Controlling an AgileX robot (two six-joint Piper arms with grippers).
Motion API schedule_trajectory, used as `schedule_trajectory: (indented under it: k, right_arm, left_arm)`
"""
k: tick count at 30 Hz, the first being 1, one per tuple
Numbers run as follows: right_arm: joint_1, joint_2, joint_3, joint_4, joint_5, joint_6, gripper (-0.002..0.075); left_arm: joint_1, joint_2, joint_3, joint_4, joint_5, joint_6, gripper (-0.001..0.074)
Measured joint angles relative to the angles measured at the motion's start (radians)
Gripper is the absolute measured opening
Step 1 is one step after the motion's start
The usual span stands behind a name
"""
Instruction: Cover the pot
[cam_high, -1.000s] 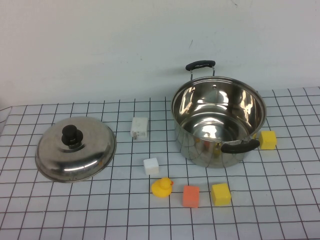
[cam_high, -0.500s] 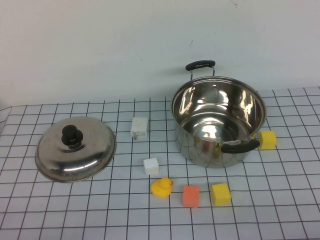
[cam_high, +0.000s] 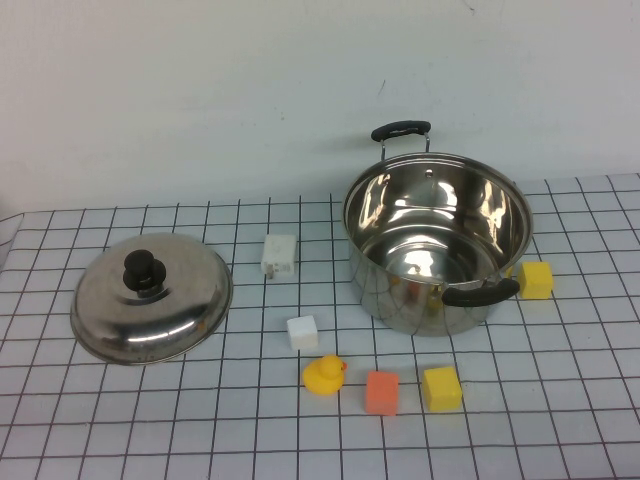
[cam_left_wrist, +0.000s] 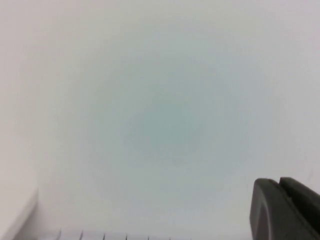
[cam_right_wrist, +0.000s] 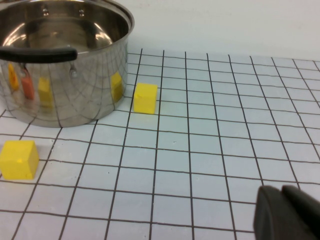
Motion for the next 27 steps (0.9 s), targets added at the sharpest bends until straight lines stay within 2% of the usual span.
schedule_trajectory:
  k: [6, 13, 16, 20, 22, 27]
  right_arm:
    - [0.0, 0.0, 0.0, 0.0, 0.0, 0.0, 0.0009]
    - [0.0, 0.0, 0.0, 0.0, 0.0, 0.0, 0.0009]
    - [0.0, 0.0, 0.0, 0.0, 0.0, 0.0, 0.0009]
    - [0.0, 0.0, 0.0, 0.0, 0.0, 0.0, 0.0009]
    - [0.0, 0.0, 0.0, 0.0, 0.0, 0.0, 0.0009]
    - [0.0, 0.0, 0.0, 0.0, 0.0, 0.0, 0.0009]
  left_arm:
    - [0.0, 0.0, 0.0, 0.0, -0.152, -0.005, -0.0001]
    - [0.0, 0.0, 0.0, 0.004, -0.394, -0.186, -0.0001]
    - [0.0, 0.0, 0.0, 0.004, -0.432, -0.211, -0.0001]
    - [0.0, 0.0, -0.002, 0.015, -0.393, -0.225, -0.0001]
    - [0.0, 0.0, -0.035, 0.022, -0.283, -0.225, -0.0001]
    - [0.0, 0.012, -0.245, 0.032, -0.009, -0.167, -0.0001]
